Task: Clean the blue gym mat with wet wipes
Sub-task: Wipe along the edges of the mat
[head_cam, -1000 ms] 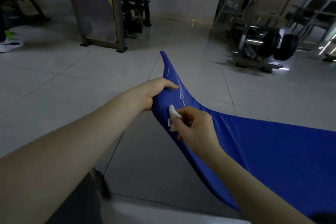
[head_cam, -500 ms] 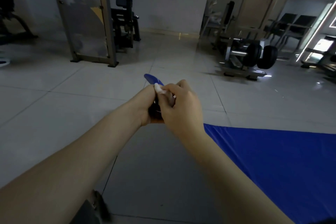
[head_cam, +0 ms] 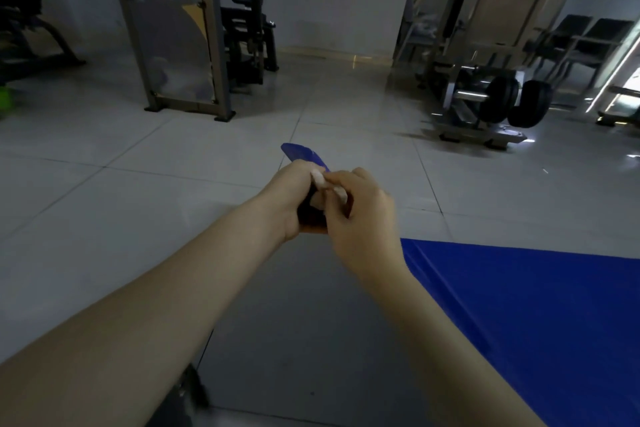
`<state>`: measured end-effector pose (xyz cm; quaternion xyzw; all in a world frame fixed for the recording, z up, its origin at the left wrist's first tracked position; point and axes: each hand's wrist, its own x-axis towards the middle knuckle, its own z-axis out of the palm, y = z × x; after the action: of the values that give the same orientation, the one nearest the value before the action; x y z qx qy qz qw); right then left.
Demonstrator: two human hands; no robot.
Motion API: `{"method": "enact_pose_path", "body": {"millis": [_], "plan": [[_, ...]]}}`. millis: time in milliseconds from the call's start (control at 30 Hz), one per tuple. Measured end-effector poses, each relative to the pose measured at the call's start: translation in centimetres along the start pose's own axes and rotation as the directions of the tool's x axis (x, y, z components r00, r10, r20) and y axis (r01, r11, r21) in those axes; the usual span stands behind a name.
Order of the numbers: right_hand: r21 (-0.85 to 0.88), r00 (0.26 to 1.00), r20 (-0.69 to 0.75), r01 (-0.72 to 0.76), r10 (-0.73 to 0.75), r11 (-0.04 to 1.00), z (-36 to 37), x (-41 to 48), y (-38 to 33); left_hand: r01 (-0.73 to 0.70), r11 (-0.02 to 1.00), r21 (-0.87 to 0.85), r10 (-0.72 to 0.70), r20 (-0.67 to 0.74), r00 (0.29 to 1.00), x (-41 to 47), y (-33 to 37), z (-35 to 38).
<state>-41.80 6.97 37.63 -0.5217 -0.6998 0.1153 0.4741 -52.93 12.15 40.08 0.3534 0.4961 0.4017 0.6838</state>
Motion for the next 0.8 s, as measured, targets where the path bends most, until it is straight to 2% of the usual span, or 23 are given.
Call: {"method": "enact_pose_path", "body": {"millis": [100,167,300,400,467,567,667,800], "plan": [[-0.092,0.999,-0.051,-0.022,0.017,0.996,-1.0,-3.7,3.0,-0.004,1.0,-0.006,0.003,-0.18,0.984,0.1,0.2,0.1],[-0.132,0.994,-0.084,-0.081,0.07,0.988,-1.7,-5.9,4.8,-0.012,1.0,0.008,0.014,-0.226,0.974,0.4,0.3,-0.1],[-0.052,0.98,-0.143,-0.148,0.139,0.988,-1.1,-6.4,4.3,-0.013,0.999,0.042,0.022,-0.214,0.977,0.4,-0.2,0.0],[0.04,0.984,-0.128,-0.121,0.126,0.992,0.9,-3.4,1.0,-0.019,0.998,0.055,0.03,-0.216,0.976,0.2,-0.5,0.2],[0.059,0.989,-0.097,-0.102,0.108,0.993,1.9,-1.5,-0.9,-0.036,0.997,0.065,0.046,-0.153,0.987,-0.1,-0.5,0.1],[0.02,0.995,-0.074,-0.068,0.069,0.998,2.3,-1.0,-1.3,-0.039,0.99,0.137,0.048,-0.06,0.997,-0.3,-0.6,-0.1],[-0.066,0.995,-0.094,-0.025,0.019,0.998,1.3,-3.2,1.2,0.001,0.979,0.203,0.021,-0.104,0.994,-0.6,-0.7,0.2],[-0.137,0.975,-0.098,-0.211,0.199,0.968,-0.6,-8.2,6.6,0.003,0.986,0.166,0.031,-0.2,0.979,-0.2,-0.4,-0.1]]}}
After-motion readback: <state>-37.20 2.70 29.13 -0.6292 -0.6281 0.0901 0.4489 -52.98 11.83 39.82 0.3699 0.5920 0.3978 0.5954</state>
